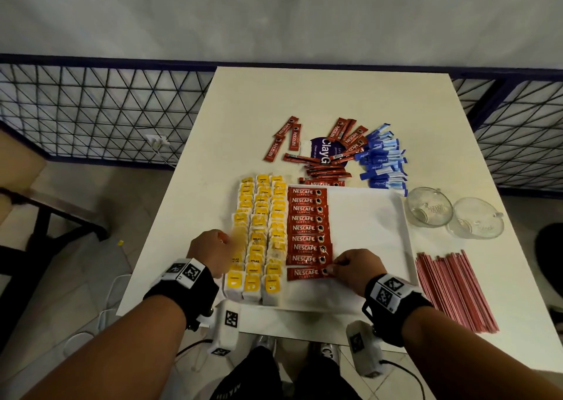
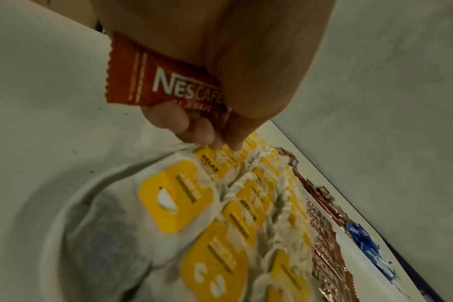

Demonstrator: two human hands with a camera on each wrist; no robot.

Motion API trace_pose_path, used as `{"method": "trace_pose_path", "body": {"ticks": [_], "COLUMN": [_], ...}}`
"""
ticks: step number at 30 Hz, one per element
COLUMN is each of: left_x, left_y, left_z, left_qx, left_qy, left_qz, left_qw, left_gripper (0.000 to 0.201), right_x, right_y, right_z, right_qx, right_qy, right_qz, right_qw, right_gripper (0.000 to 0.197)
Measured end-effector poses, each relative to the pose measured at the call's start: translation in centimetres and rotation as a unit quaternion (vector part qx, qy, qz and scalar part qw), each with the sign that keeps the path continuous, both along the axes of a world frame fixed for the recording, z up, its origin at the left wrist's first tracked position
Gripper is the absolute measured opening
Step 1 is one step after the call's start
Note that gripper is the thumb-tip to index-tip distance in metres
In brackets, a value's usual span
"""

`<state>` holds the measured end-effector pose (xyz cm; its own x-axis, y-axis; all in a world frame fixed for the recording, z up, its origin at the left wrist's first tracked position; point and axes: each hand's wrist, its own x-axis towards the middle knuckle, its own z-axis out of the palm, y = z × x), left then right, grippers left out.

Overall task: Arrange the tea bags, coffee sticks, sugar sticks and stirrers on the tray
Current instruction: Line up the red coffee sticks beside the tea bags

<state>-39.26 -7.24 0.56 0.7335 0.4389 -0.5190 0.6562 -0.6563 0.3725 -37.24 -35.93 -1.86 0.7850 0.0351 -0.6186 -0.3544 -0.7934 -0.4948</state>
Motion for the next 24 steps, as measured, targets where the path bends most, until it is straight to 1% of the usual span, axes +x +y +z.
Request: {"method": "trace_pose_path", "body": {"ticks": [4,8,11,16,20,22,24], "left_x": [-0.2,-0.3,-0.4,-0.3,-0.2,-0.2,-0.2], "left_y": [0.0,0.2,0.1,0.1,0.2,0.2,0.2], "left_z": [0.4,0.5,0.6,0.7,0.7,0.6,0.6], "left_qx": [-0.013,-0.028,-0.046,-0.055,-0.057,-0.06,-0.062], "left_qy": [-0.004,-0.01,-0.023,-0.032,-0.03,-0.033,-0.036], "left_qz": [0.004,0.003,0.005,0.008,0.006,0.008,0.011], "left_qw": [1.0,1.0,0.999,0.998,0.998,0.998,0.997], "left_gripper": [0.018,0.015,0.018,0.019,0.019,0.02,0.02], "right_x": [0.0,-0.1,-0.2,-0.3,-0.3,0.0,0.3], "right_y": [0.5,0.9,1.1,1.1,1.0,1.1,1.6], "right_z": [0.1,0.0,-0.1,0.1,0.6,1.2,2.0], "right_qx": [-0.041,-0.076,-0.092,-0.071,-0.067,-0.037,0.002], "right_qy": [-0.012,-0.002,0.004,0.013,0.018,-0.006,-0.064], "right_qz": [0.013,0.028,0.04,0.031,0.045,0.049,0.076], "right_qw": [0.999,0.997,0.995,0.997,0.997,0.998,0.995], "right_gripper": [0.026,0.032,0.037,0.038,0.042,0.04,0.029]}}
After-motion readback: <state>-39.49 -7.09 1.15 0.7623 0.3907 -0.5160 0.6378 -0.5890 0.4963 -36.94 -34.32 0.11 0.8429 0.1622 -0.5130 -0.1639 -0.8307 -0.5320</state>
